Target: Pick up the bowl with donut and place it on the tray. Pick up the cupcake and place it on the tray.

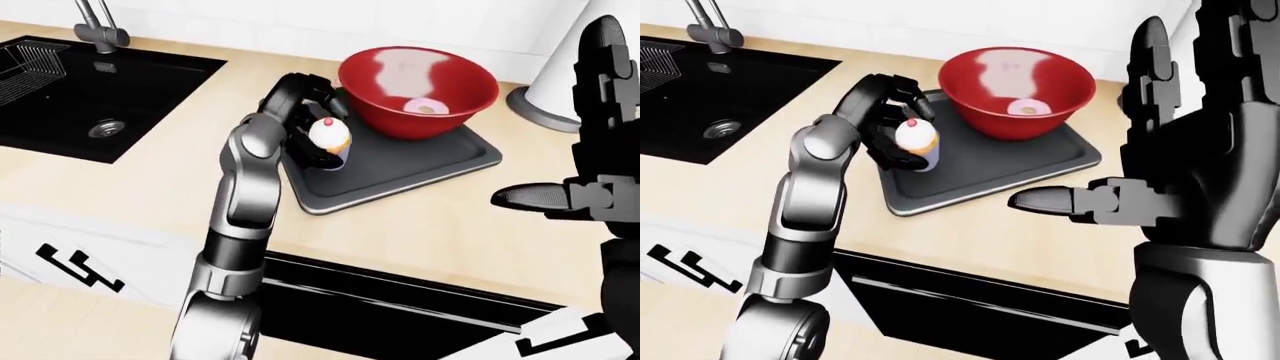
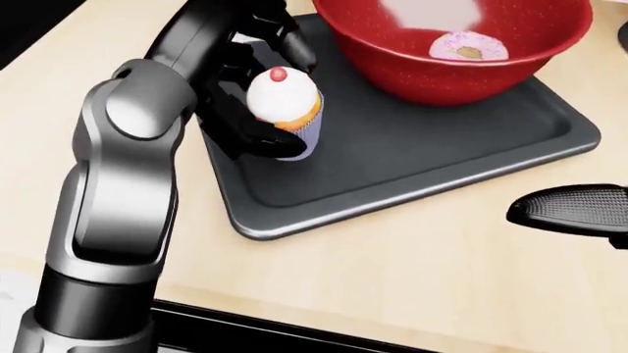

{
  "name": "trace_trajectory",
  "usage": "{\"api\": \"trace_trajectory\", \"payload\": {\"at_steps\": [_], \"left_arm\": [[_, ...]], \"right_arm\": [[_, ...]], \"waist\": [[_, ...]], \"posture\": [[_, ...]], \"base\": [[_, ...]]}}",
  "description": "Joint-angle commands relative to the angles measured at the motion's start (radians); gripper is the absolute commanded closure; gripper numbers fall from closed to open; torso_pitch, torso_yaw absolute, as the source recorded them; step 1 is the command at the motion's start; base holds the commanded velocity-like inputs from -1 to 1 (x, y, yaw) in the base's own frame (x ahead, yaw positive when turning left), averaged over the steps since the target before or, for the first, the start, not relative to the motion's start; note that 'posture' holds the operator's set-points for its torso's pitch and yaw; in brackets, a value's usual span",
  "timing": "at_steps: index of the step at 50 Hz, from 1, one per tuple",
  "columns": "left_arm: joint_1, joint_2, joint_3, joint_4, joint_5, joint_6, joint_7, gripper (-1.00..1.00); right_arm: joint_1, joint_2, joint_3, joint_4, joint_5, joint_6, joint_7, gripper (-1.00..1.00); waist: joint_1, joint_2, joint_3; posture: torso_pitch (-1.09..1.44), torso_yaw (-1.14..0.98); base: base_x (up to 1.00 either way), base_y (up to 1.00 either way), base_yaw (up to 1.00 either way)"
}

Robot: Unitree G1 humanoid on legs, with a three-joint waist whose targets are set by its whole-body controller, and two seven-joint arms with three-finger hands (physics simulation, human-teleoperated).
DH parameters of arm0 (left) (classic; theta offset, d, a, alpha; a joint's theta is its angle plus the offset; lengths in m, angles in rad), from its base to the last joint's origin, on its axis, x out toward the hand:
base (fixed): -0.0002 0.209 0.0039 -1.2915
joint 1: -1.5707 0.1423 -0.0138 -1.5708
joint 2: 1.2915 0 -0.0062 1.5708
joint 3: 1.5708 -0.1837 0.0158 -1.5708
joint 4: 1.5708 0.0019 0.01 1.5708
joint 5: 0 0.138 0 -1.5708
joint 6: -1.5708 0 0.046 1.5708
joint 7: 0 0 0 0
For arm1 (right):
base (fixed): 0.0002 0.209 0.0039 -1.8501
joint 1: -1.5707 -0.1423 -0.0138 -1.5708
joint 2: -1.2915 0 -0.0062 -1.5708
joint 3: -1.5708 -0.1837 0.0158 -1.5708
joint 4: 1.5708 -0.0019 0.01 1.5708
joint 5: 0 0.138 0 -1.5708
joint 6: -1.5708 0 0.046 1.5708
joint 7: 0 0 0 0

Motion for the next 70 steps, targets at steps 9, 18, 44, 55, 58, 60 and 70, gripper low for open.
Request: {"api": "trace_trajectory", "payload": {"at_steps": [9,18,44,55,58,60,70], "left_arm": [[-0.029,-0.003,0.002,-0.040,0.009,-0.034,0.009,0.47],[-0.012,-0.008,-0.001,-0.040,0.014,-0.044,0.008,0.20],[0.027,-0.016,-0.005,-0.056,0.024,-0.055,0.003,-0.15],[0.013,-0.002,0.006,-0.115,0.031,-0.009,-0.030,-0.18],[0.006,0.016,0.018,-0.161,0.029,0.027,-0.048,-0.18],[0.008,0.032,0.026,-0.209,0.029,0.059,-0.067,-0.18],[0.035,0.099,0.081,-0.401,-0.007,0.185,-0.102,-0.22]], "right_arm": [[-0.015,-0.017,-0.015,-0.011,-0.002,-0.026,-0.005,-1.00],[-0.011,-0.004,-0.016,-0.011,-0.016,-0.026,0.010,-1.00],[-0.005,-0.032,-0.019,-0.011,0.015,-0.038,-0.018,-1.00],[-0.025,-0.059,-0.030,-0.011,0.053,-0.029,-0.047,-1.00],[-0.031,-0.074,-0.035,-0.011,0.074,-0.029,-0.062,-1.00],[-0.037,-0.085,-0.037,-0.011,0.087,-0.028,-0.074,-1.00],[-0.026,-0.132,-0.035,-0.011,0.127,-0.063,-0.109,-1.00]], "waist": [[0.000,-0.003,-0.025],[0.000,-0.002,-0.024],[0.003,-0.006,-0.021],[0.002,-0.006,-0.022],[0.002,-0.005,-0.021],[0.001,-0.004,-0.020],[0.000,0.002,-0.016]], "posture": [[0.00,0.00],[0.00,0.00],[0.00,0.00],[0.00,0.00],[0.00,0.00],[0.00,0.00],[0.00,0.00]], "base": [[0.00,0.00,0.00],[0.00,0.00,0.00],[0.00,0.00,0.00],[0.00,0.00,0.00],[0.00,0.00,0.00],[0.00,0.00,0.00],[0.00,0.00,0.00]]}}
